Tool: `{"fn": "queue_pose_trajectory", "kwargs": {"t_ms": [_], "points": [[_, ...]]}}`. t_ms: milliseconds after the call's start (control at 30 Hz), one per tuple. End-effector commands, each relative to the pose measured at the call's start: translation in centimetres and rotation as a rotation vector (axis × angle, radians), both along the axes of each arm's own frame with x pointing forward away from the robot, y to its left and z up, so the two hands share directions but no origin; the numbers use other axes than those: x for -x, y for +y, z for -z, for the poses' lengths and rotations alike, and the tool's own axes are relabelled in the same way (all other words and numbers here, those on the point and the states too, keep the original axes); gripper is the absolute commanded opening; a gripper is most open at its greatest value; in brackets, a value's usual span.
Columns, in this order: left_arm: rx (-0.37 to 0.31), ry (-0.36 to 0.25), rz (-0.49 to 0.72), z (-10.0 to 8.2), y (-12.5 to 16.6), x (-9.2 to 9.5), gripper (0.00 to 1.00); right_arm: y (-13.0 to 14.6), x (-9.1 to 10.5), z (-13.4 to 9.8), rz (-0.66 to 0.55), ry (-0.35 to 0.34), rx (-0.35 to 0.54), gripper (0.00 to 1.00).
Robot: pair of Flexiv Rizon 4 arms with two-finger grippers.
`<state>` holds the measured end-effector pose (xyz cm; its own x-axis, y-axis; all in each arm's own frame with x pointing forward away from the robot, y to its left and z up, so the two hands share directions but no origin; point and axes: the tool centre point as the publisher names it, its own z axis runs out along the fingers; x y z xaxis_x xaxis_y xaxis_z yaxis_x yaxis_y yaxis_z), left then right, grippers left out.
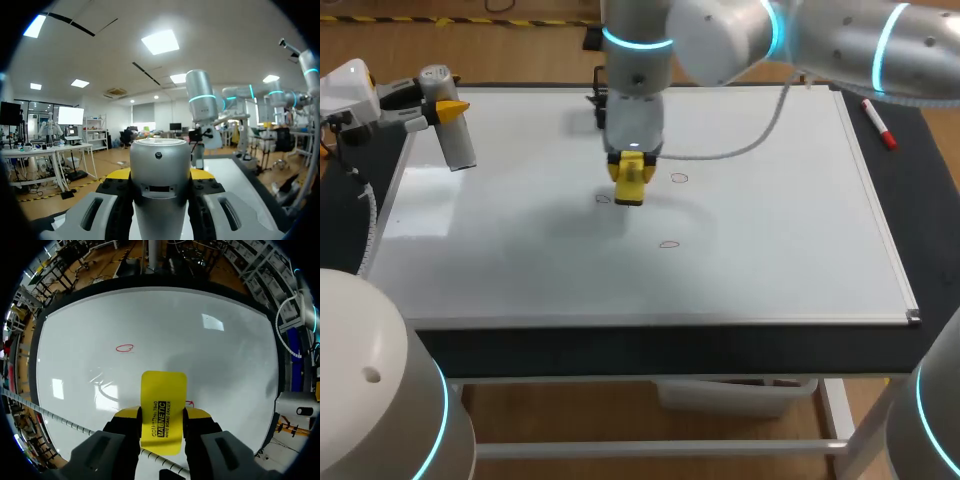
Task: Pick up the inspection probe, press it on each red-marked spot on the whiteboard one by one, put down the probe, pick up the eraser, and wipe off all the red marks.
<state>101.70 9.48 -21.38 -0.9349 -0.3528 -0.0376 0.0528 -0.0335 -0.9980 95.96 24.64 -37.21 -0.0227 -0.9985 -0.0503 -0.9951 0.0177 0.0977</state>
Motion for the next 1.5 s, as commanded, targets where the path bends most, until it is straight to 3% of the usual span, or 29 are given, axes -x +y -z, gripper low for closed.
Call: {"fn": "queue_pose_trajectory", "kwargs": {"t_ms": [33, 133, 500, 1500], "points": [[0.001, -0.002, -0.002, 0.0, -0.1, 0.0, 0.0, 3.2, -0.8, 0.6, -0.025, 0.009, 0.084, 0.0], [0.001, -0.002, -0.002, 0.0, -0.1, 0.0, 0.0, 4.7, -0.7, 0.8, -0.055, -0.018, 0.108, 0.0], [0.001, -0.002, -0.002, 0.0, -0.1, 0.0, 0.0, 8.9, -0.1, 2.0, -0.152, -0.006, 0.094, 0.0], [0.001, -0.002, -0.002, 0.0, -0.1, 0.0, 0.0, 7.2, 0.2, 4.3, -0.167, 0.001, 0.047, 0.0]]}}
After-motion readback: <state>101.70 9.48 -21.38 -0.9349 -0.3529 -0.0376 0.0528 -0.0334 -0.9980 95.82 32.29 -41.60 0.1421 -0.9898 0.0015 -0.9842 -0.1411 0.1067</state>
